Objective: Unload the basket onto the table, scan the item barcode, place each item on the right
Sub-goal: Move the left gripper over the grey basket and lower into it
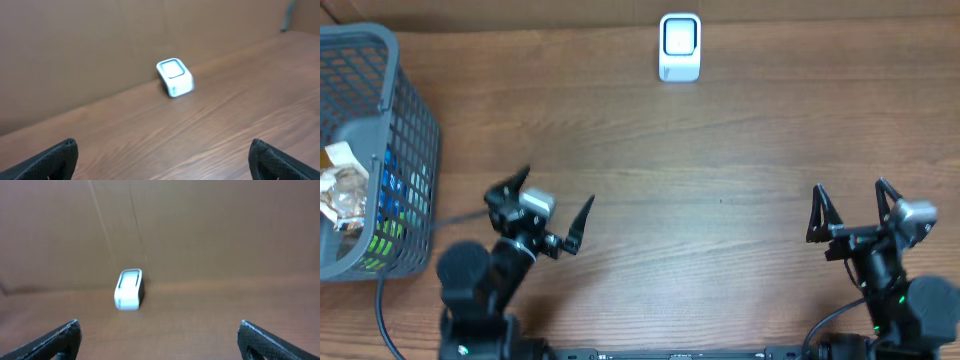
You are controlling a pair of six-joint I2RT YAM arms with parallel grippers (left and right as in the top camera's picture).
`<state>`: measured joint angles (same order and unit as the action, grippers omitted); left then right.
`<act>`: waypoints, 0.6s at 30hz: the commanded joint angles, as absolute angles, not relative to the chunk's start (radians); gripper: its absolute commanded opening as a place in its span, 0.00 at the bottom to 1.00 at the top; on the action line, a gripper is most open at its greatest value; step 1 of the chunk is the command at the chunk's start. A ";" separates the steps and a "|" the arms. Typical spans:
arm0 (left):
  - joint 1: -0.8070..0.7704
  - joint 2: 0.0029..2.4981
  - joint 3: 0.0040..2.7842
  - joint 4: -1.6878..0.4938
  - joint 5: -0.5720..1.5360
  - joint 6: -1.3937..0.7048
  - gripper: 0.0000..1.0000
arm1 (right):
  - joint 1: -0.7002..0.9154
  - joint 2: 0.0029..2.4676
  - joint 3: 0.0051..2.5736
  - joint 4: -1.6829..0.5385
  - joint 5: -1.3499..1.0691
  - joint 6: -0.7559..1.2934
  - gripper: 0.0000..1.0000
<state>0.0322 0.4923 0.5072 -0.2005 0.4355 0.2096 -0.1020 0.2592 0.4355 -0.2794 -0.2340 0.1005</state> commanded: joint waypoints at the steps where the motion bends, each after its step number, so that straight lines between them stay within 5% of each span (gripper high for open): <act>1: 0.026 0.693 0.771 -0.350 0.541 0.206 1.00 | -0.096 0.411 0.621 -0.362 -0.242 0.099 1.00; 13: 0.026 1.306 1.779 -1.176 0.564 0.246 1.00 | -0.096 0.956 1.280 -0.906 -0.345 0.096 1.00; 18: 0.026 1.444 2.176 -1.328 0.604 0.143 1.00 | -0.096 1.123 1.548 -1.121 -0.427 0.098 1.00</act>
<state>0.0322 1.4136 2.0026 -1.2903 0.5697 0.1997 -0.1020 1.0698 1.4197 -1.0695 -0.3538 0.1005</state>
